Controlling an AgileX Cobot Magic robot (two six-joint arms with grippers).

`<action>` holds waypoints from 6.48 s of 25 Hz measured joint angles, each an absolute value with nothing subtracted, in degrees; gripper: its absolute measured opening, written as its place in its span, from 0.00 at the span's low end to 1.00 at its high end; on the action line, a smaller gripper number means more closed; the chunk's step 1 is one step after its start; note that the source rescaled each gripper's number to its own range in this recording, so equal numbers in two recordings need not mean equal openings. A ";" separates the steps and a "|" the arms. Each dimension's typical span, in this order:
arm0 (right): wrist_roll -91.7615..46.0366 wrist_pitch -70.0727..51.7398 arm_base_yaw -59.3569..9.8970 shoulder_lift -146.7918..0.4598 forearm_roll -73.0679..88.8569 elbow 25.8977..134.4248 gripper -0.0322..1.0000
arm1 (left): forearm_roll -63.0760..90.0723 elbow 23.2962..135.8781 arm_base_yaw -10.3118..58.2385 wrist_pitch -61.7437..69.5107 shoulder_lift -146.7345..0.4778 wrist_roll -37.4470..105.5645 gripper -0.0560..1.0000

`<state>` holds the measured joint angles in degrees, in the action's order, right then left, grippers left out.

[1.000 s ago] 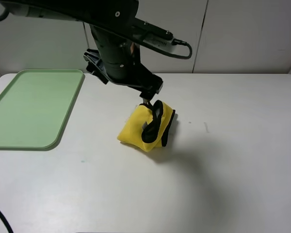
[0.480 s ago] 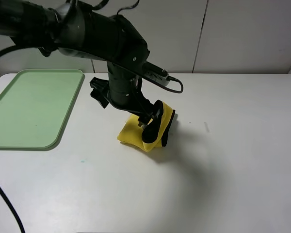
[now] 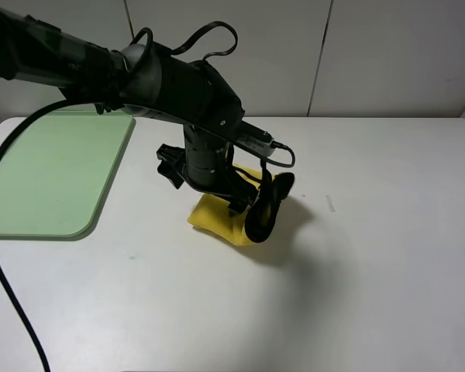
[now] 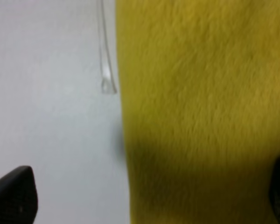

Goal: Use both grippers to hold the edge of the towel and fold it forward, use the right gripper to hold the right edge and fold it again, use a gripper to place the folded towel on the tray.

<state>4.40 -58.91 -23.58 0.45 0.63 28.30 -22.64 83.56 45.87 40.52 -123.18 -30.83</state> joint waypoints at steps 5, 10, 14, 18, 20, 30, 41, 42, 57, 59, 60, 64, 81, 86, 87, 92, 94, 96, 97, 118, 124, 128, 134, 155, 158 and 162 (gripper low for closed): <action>4.40 -58.91 -23.58 0.45 0.63 28.30 1.00 | -22.30 83.56 45.87 37.06 -124.73 -30.83 1.00; 4.40 -58.91 -23.58 0.45 0.63 28.30 1.00 | -22.23 83.56 45.87 35.16 -126.45 -30.83 1.00; 4.40 -58.91 -23.58 0.45 0.63 28.30 1.00 | -21.50 83.56 45.82 33.74 -127.15 -30.83 0.99; 4.40 -58.91 -23.58 0.45 0.63 28.30 1.00 | -19.16 83.62 45.64 31.36 -127.86 -30.83 0.96; 4.40 -58.91 -23.58 0.45 0.63 28.30 1.00 | -18.07 83.79 45.58 30.09 -128.14 -30.66 0.92; 4.40 -58.91 -23.58 0.45 0.63 28.30 1.00 | -15.24 83.60 45.90 25.71 -128.68 -30.25 0.41; 4.40 -58.91 -23.58 0.45 0.63 28.30 1.00 | -15.29 83.51 45.32 27.02 -128.09 -29.34 0.18; 4.40 -58.91 -23.58 0.45 0.63 28.30 1.00 | -15.57 83.38 44.80 28.00 -127.75 -28.91 0.18; 4.40 -58.91 -23.58 0.45 0.63 28.30 1.00 | -25.07 82.71 28.87 40.35 -117.14 -20.59 0.18; 4.40 -58.91 -23.58 0.45 0.63 28.30 1.00 | -25.19 82.71 25.90 41.01 -117.09 -19.01 0.18; 4.40 -58.91 -23.58 0.45 0.63 28.30 1.00 | -25.23 82.64 24.44 41.03 -117.09 -18.49 0.18; 4.40 -58.91 -23.58 0.45 0.63 28.30 1.00 | -25.23 82.64 19.09 41.07 -117.09 -16.64 0.18; 4.40 -58.91 -23.58 0.45 0.63 28.30 1.00 | -29.95 71.27 3.26 32.14 -117.07 -14.25 0.18; 4.40 -58.91 -23.58 0.45 0.63 28.30 1.00 | -31.34 69.93 1.57 31.64 -117.07 -14.25 0.18; 4.40 -58.91 -23.58 0.45 0.63 28.30 1.00 | -31.47 69.78 1.32 31.39 -117.07 -14.25 0.18; 4.40 -58.91 -23.58 0.45 0.63 28.30 1.00 | -32.11 69.62 1.20 30.17 -117.07 -14.25 0.20; 4.40 -58.91 -23.58 0.45 0.63 28.30 1.00 | -31.91 69.62 1.20 29.29 -117.07 -14.20 0.36; 4.40 -58.91 -23.58 0.45 0.63 28.30 1.00 | -31.41 69.62 1.20 28.11 -117.07 -14.05 0.63; 4.40 -58.91 -23.58 0.45 0.63 28.30 1.00 | -31.26 69.62 1.20 27.27 -117.07 -13.99 0.77; 4.40 -58.91 -23.58 0.45 0.63 28.30 1.00 | -30.62 69.58 3.12 39.24 -105.84 -8.31 1.00; 4.40 -58.91 -23.58 0.45 0.63 28.30 1.00 | -26.37 69.58 9.25 50.23 -93.40 -5.16 1.00; 4.40 -58.91 -23.58 0.45 0.63 28.30 1.00 | -23.75 69.58 13.79 56.79 -85.56 -5.05 1.00; 4.40 -58.91 -23.58 0.45 0.63 28.30 1.00 | -19.50 69.51 20.52 66.41 -74.53 -5.00 1.00; 4.40 -58.91 -23.58 0.45 0.63 28.30 1.00 | -7.63 38.62 27.18 66.39 -33.59 -5.00 1.00; 4.40 -58.91 -23.58 0.45 0.63 28.30 1.00 | -7.63 34.36 27.18 65.79 -27.97 -5.00 1.00; 4.40 -58.91 -23.58 0.45 0.63 28.30 1.00 | -7.58 29.47 27.18 62.84 -20.68 -5.00 1.00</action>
<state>4.40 -58.91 -23.58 0.45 0.63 28.30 -7.58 29.47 27.18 62.84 -20.68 -5.00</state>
